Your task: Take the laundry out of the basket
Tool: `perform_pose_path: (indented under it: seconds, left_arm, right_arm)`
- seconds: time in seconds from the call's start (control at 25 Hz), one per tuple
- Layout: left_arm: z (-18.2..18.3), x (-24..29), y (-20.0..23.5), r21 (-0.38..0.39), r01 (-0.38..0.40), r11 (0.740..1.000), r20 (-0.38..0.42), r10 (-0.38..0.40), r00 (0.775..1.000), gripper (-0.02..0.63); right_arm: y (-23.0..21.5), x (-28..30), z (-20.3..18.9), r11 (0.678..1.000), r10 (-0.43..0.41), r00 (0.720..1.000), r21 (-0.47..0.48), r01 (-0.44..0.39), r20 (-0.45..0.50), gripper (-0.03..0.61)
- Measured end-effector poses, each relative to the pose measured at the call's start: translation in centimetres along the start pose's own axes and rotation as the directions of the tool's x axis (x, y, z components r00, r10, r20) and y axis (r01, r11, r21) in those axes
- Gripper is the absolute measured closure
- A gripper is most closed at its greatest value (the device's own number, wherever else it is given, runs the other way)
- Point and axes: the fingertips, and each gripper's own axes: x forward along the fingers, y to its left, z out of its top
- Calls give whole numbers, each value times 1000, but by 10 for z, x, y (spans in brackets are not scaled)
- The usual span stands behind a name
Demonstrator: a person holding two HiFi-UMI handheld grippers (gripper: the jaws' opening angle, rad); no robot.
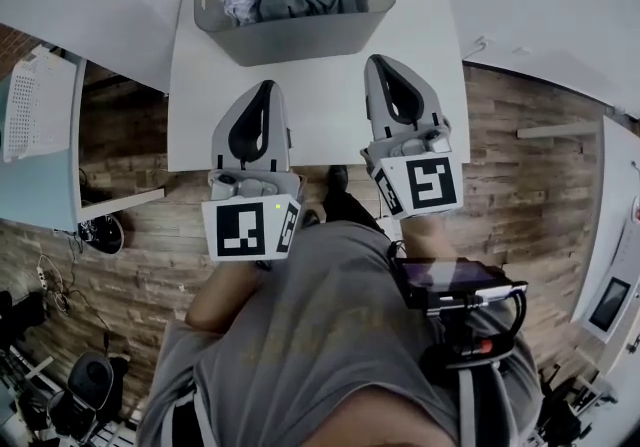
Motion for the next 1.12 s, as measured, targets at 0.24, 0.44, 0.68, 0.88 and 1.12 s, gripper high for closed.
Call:
perform_pose_path:
  seconds: [0.24,0.44,0.68,0.88,1.12]
  left_arm:
    - [7,57,-15,33,-6,999,8,6,1000,606]
    - [24,97,-14,68,-52,996,46,49,998,606]
    - [38,117,5,78,-106,991,77,100,992,606]
    - [31,120,23,69,-123,990,63,119,991,606]
    - [20,137,46,40,-95,995,34,94,995,606]
  right_arm:
    - [-24,34,7,996,82,996,23,-83,42,569]
    - [-43,69,21,986,163,982,22,-166,97,569]
    - [-49,95,34,978,204,970,20,-208,136,569]
    - [-44,106,25,978,205,973,16,-208,107,569]
    - [-43,129,20,984,175,982,12,-176,75,569]
